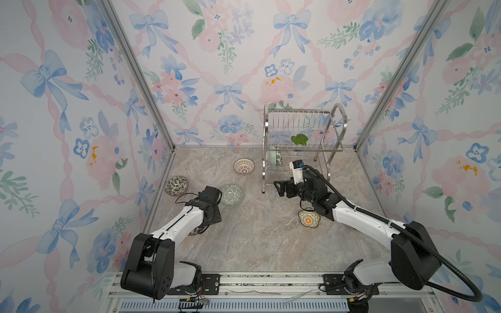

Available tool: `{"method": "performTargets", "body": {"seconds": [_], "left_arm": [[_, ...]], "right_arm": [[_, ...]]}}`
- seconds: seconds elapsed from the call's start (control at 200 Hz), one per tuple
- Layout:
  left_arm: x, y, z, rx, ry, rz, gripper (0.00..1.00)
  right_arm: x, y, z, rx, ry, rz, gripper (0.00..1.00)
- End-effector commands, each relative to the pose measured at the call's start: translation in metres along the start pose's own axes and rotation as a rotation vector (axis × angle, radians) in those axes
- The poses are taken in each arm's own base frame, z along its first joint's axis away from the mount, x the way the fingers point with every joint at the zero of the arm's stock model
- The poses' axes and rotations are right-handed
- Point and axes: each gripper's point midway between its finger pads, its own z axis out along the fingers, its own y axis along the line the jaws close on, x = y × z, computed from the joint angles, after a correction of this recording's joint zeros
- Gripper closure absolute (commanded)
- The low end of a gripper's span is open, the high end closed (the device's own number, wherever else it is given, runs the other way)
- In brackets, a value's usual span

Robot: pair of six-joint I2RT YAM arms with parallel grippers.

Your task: Load the bowls into the dish rack

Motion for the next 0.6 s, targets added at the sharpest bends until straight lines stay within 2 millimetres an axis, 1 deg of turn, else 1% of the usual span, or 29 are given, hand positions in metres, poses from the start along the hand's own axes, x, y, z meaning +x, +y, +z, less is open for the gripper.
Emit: {"method": "performTargets", "body": {"seconds": [0.0, 0.16, 0.23, 0.305, 0.42, 0.495, 0.595], "left_arm": [[-0.001, -0.002, -0.001, 0.013, 0.020, -0.008, 0.43], [-0.002, 0.001, 0.000, 0.010, 0.020, -0.022, 0.45], [-0.003, 0.002, 0.000, 0.013, 0.022, -0.028, 0.52], [-0.004, 0.003, 0.000, 0.014, 0.022, -0.031, 0.58], [-0.005, 0.001, -0.001, 0.026, 0.024, -0.035, 0.75], [-0.006, -0.001, -0.004, 0.042, 0.021, -0.035, 0.82], [-0.009, -0.006, -0.011, 0.074, 0.002, -0.030, 1.00]], "right_arm": [[-0.003, -0.003, -0.006, -0.005, -0.018, 0.023, 0.04], [-0.005, -0.004, -0.009, -0.006, -0.027, 0.026, 0.03], [-0.005, -0.005, -0.009, -0.005, -0.029, 0.028, 0.03], [-0.005, -0.005, -0.009, -0.006, -0.030, 0.030, 0.03], [-0.006, -0.005, -0.011, -0.006, -0.028, 0.024, 0.03], [-0.007, -0.005, -0.010, -0.004, -0.022, 0.020, 0.03], [-0.003, -0.004, -0.006, -0.006, 0.013, 0.026, 0.03]]}}
